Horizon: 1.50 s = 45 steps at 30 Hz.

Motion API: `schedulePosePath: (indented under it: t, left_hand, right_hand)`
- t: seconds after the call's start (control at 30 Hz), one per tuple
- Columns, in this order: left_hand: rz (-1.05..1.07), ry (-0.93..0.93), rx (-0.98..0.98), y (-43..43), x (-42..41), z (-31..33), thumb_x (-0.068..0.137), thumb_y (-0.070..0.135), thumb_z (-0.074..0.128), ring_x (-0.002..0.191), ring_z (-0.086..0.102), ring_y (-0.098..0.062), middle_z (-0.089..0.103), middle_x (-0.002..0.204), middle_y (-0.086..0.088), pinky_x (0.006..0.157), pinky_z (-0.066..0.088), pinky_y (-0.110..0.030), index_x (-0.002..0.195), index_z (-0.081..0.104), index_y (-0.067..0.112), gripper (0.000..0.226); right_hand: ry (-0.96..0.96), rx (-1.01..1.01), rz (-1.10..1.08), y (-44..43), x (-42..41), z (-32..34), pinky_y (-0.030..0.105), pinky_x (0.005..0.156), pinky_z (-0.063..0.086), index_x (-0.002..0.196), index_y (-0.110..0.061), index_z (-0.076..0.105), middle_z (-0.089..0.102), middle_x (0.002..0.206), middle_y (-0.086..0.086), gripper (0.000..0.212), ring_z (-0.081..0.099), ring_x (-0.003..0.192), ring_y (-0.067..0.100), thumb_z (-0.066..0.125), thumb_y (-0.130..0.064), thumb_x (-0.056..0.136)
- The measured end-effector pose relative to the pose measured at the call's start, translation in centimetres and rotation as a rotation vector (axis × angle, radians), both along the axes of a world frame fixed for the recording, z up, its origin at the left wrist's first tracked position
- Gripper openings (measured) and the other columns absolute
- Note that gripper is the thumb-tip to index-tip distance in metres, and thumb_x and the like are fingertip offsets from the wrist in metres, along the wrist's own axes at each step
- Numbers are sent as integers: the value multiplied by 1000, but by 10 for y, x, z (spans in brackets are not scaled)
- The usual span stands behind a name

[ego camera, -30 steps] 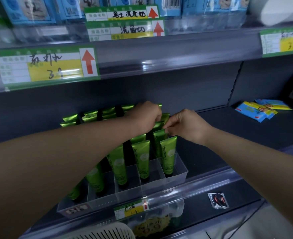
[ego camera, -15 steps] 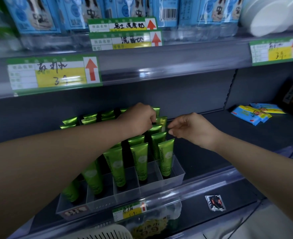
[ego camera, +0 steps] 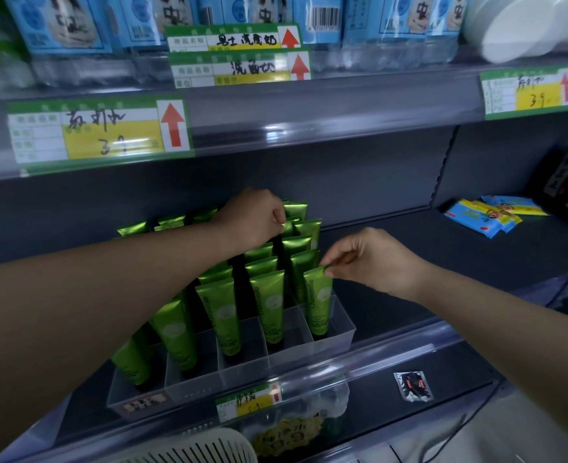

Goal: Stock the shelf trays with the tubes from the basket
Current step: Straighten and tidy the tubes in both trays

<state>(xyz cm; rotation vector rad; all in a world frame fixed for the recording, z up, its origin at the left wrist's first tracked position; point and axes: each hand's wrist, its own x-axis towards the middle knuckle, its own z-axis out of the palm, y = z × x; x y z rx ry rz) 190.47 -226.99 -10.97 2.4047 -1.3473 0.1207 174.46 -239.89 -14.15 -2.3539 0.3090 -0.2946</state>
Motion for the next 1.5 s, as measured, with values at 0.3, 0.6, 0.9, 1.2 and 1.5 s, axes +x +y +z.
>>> schedulePosePath:
  t: [0.3, 0.6, 0.9, 1.2, 1.5]
  left_hand:
    - [3, -2, -6, -1, 4, -1, 81, 13, 69, 92, 67, -19, 73, 95, -6, 81, 51, -27, 92, 73, 11, 12]
    - [12, -17, 7, 0, 14, -3, 81, 10, 67, 92, 67, -19, 73, 94, -6, 83, 51, -30, 91, 73, 10, 12]
    - [-16, -6, -22, -11, 29, 2, 78, 1, 65, 94, 66, -22, 73, 95, -9, 86, 51, -32, 93, 73, 7, 18]
    - [-37, 9, 31, -34, 41, -16, 76, 6, 70, 98, 66, -22, 72, 100, -9, 86, 52, -30, 101, 73, 10, 26]
    - [-32, -6, 21, -39, 46, -21, 75, 3, 67, 91, 68, -22, 73, 96, -8, 82, 53, -30, 92, 74, 13, 21]
  right_hand:
    - [-26, 34, -36, 3, 3, -2, 3, 67, 45, 81, -17, 76, 67, 71, -16, 8, 60, 64, -9, 75, -10, 78]
    - [-40, 69, -20, 2, 7, -4, 14, 75, 52, 85, -14, 75, 71, 77, -7, 8, 65, 72, 3, 76, -10, 77]
    - [-216, 94, -86, -23, 26, 7, 20, 67, 46, 71, -22, 69, 65, 73, 1, 12, 57, 68, 11, 80, -17, 72]
    - [-109, -70, -168, -33, 72, 0, -4, 60, 36, 99, -10, 71, 65, 87, -2, 16, 58, 82, 6, 69, -9, 83]
    - [-29, -92, -195, -35, 88, -5, 4, 55, 40, 84, -11, 74, 61, 66, -7, 7, 54, 50, -12, 68, -7, 83]
